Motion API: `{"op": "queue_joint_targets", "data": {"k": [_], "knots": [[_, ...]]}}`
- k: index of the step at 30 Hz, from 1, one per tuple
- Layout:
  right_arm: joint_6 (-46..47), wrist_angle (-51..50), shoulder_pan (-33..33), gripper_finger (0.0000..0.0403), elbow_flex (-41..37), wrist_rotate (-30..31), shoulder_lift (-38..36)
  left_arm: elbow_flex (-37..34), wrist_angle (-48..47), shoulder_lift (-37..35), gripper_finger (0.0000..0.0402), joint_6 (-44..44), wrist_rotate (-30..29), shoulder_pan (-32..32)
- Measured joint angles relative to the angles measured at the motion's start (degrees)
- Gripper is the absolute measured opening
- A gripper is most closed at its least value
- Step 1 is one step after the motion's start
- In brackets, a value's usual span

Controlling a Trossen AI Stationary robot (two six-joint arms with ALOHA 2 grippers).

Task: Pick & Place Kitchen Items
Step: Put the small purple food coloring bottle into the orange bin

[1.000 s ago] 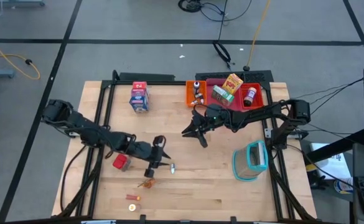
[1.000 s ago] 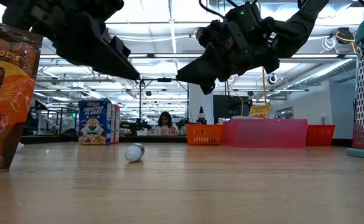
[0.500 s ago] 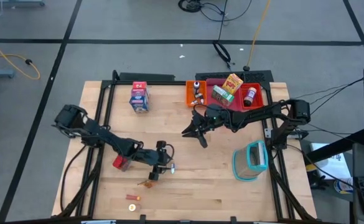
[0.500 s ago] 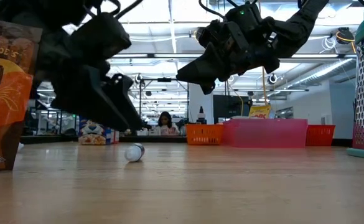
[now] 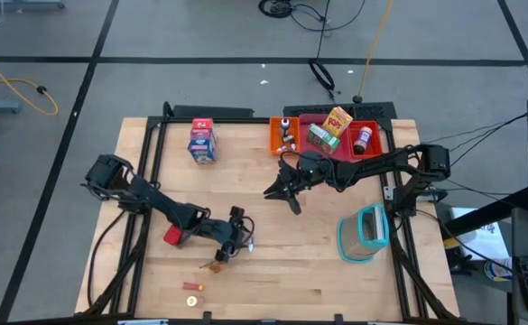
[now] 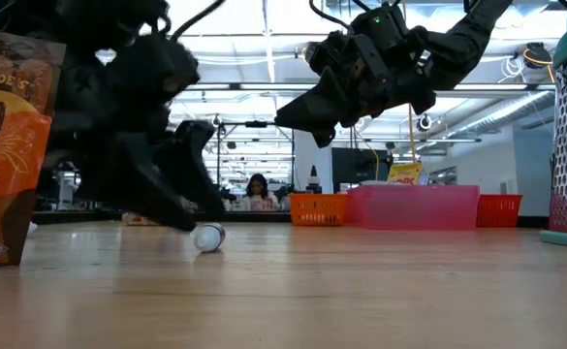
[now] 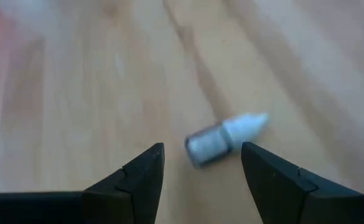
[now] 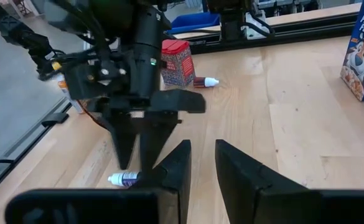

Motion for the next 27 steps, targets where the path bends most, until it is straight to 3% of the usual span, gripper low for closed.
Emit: {"op": "queue_joint_targets", "data": {"k": [13,18,22,27], "knots": [[-0.2,-0.5,0.0,0.0066,0.0,0.0,0.0,6.5,1.1,8.2,0.0216,6.2,-1.5,0.2],[-0.1,-0.9,0.0,0.0066,0.0,-0.1,0.0,9.3,-0.3,10.9,0.0211,4.8,0.6,0.9],[-0.1,-0.9,0.0,0.0066,0.0,-0.2,0.0,9.5,-2.3,11.0,0.0171,-1.1,3.3,1.8],[-0.1,-0.9,0.0,0.0066,0.0,-0.2,0.0,9.6,-4.7,11.0,0.0084,-9.4,7.9,2.9]]}}
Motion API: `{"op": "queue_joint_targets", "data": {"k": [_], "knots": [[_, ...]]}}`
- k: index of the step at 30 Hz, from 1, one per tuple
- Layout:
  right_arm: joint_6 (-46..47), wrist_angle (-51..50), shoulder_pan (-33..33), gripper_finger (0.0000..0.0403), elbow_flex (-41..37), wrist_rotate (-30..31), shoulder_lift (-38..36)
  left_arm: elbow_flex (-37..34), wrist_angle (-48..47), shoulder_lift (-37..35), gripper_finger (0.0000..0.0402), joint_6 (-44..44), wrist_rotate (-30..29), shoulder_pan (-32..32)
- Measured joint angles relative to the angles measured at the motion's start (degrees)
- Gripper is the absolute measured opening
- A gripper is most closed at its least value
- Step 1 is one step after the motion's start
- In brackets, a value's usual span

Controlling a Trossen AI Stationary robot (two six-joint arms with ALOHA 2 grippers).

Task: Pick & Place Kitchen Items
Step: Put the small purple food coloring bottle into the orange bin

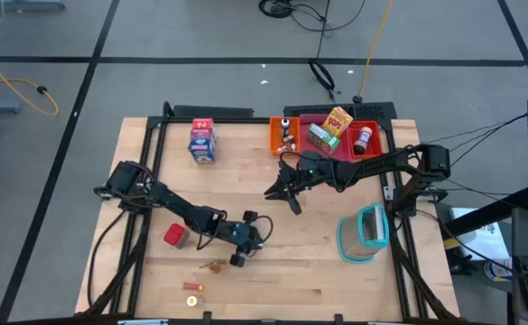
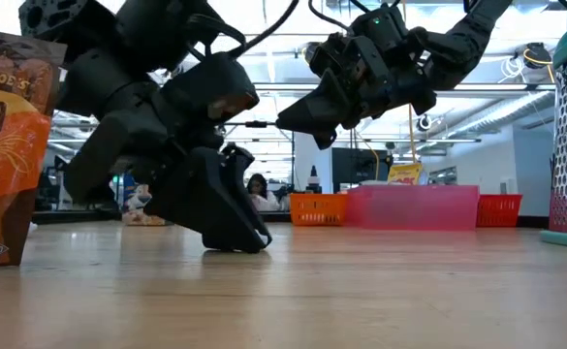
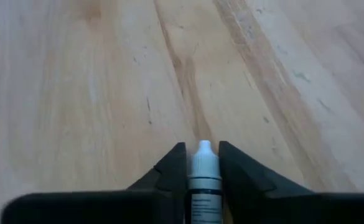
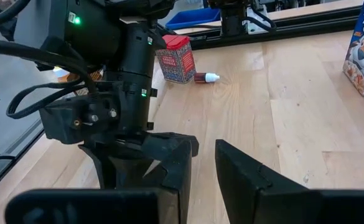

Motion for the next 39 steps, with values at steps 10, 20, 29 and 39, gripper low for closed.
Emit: {"op": "queue_joint_targets", "data": {"k": [10,20,29,39], "knots": [[-0.3,0.0,0.0,0.0066,0.0,0.0,0.0,-0.1,-2.5,0.0,0.0045,-2.3,0.0,0.0],[-0.5,0.4,-0.5,0.0066,0.0,0.0,0.0,-0.7,-17.5,-10.2,0.0045,-2.9,-10.2,0.0],[-1.8,2.7,-0.6,0.0067,0.0,0.0,0.0,-0.8,-24.7,-21.7,0.0045,-6.9,-23.2,0.7],[-1.5,4.9,-0.7,0.0066,0.0,0.0,0.0,-0.6,-23.4,-30.6,0.0045,-6.4,-33.3,1.8]]}}
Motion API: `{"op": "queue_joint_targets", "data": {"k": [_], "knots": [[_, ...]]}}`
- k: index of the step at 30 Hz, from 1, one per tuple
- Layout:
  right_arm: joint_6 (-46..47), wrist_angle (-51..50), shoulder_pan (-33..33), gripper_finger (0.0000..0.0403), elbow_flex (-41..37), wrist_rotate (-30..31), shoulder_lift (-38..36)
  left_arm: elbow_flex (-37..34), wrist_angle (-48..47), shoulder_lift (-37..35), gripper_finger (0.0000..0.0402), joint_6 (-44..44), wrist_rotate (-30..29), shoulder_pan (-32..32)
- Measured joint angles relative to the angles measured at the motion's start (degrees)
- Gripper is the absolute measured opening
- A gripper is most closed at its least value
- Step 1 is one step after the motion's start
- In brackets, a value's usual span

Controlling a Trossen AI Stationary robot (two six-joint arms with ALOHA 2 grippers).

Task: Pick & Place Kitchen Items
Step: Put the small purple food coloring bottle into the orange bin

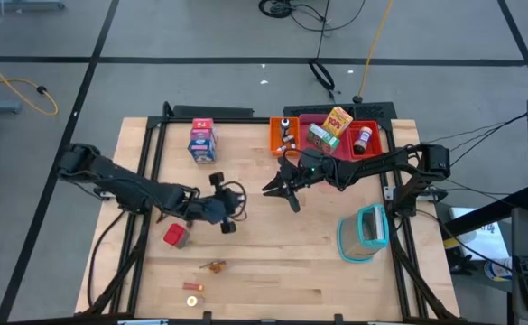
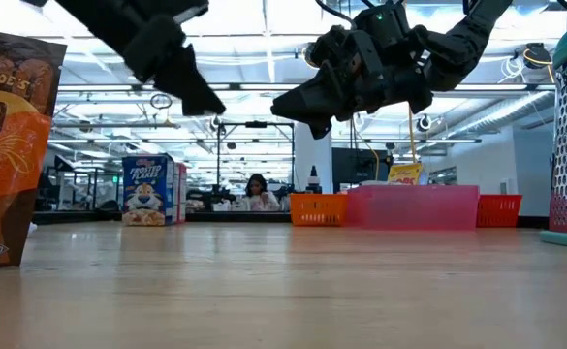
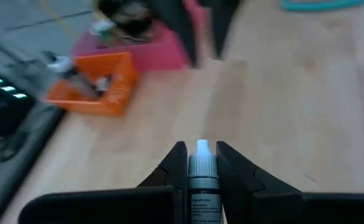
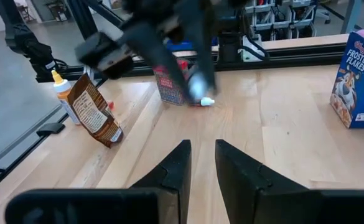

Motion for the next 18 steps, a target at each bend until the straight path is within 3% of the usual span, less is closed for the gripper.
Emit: {"op": "queue_joint_targets", "data": {"k": [5,10,18], "knots": [[0.0,0.2,-0.2,0.0066,0.0,0.0,0.0,0.1,4.2,-2.2,0.0045,1.5,-6.5,2.7],[0.1,0.6,-0.2,0.0066,0.0,0.0,0.0,0.1,10.6,-2.5,0.0045,5.7,-6.6,8.7],[0.1,1.3,0.5,0.0066,0.0,-0.1,0.0,0.1,20.8,-2.3,0.0045,8.9,8.3,22.8]]}}
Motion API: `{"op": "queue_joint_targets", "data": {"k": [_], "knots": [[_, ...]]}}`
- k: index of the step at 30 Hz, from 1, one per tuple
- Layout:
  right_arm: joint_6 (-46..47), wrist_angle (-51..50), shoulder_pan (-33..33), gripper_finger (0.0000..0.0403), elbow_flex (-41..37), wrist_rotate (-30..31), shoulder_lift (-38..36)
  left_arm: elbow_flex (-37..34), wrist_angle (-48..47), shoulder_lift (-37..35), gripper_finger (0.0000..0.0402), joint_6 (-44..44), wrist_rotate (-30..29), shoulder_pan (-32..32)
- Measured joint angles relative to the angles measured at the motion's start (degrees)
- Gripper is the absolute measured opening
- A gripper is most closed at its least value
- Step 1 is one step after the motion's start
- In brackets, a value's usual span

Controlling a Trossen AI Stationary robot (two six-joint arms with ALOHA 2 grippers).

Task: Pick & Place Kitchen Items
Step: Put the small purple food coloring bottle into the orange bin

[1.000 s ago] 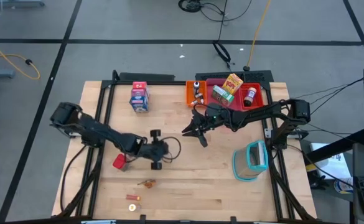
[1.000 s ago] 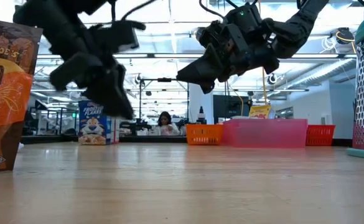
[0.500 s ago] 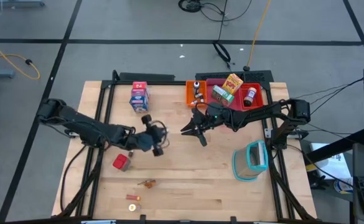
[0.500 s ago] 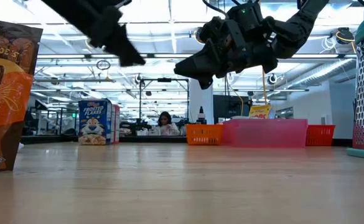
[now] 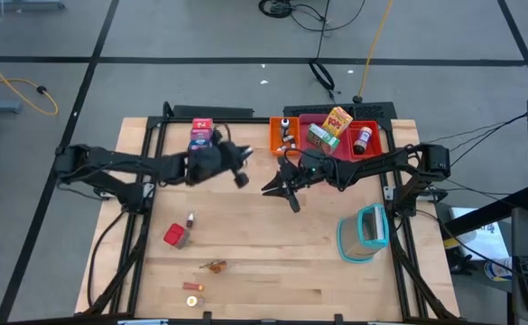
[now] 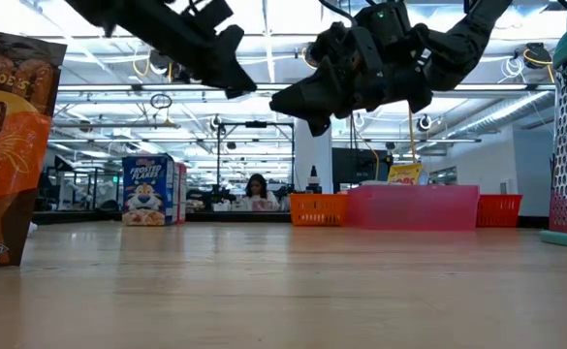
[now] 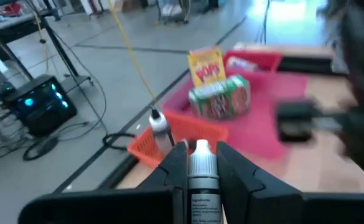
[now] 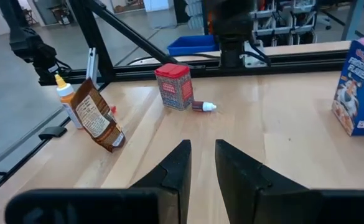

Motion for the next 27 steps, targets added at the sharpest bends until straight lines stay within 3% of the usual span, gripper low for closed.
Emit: {"op": "queue_joint_targets", "data": {"k": [6,15,21,27], "knots": [[-0.2,1.9,0.8,0.0066,0.0,-0.1,0.0,0.0,11.4,5.6,0.0045,-0.1,13.3,8.1],[-0.2,2.1,0.8,0.0066,0.0,0.0,0.0,0.7,31.6,20.7,0.0045,-2.1,21.1,13.9],[0.2,0.0,0.8,0.0066,0.0,4.1,0.0,3.9,38.2,28.9,0.0045,-6.1,28.3,16.7],[-0.6,-4.0,0.5,0.0066,0.0,4.8,0.0,6.0,38.7,31.8,0.0045,-5.8,35.2,18.7]]}}
